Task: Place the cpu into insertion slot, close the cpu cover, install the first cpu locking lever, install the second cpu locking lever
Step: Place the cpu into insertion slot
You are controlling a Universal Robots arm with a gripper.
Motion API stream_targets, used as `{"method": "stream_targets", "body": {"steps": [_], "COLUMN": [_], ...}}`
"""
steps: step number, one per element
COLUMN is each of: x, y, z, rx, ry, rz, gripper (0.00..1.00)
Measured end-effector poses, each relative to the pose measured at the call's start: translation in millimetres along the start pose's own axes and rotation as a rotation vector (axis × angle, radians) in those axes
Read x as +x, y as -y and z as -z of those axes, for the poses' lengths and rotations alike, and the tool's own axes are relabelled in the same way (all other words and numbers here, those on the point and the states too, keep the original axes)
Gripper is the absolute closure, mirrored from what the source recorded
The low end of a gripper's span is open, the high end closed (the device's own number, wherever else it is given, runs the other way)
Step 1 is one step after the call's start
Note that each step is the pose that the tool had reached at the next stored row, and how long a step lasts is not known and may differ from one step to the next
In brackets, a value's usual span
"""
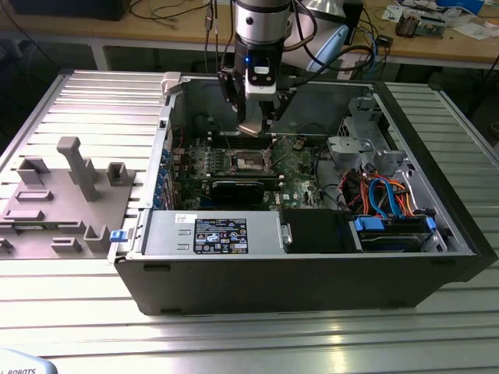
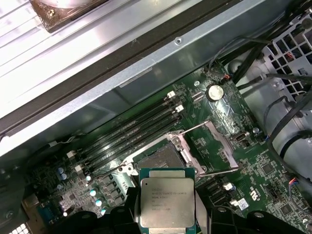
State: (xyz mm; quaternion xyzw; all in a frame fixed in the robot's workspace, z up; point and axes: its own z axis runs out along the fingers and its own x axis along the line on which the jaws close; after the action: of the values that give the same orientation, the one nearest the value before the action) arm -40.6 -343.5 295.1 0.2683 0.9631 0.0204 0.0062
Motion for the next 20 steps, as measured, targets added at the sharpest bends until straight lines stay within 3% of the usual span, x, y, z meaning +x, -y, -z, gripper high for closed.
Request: {"method": "stream_targets", "body": {"steps": [20], "x": [0.0], "y": [0.0], "z": [-0.6], "rx": [0.0001], "ry": [0.0013], "rz": [-0.027], "gripper": [0.45]}}
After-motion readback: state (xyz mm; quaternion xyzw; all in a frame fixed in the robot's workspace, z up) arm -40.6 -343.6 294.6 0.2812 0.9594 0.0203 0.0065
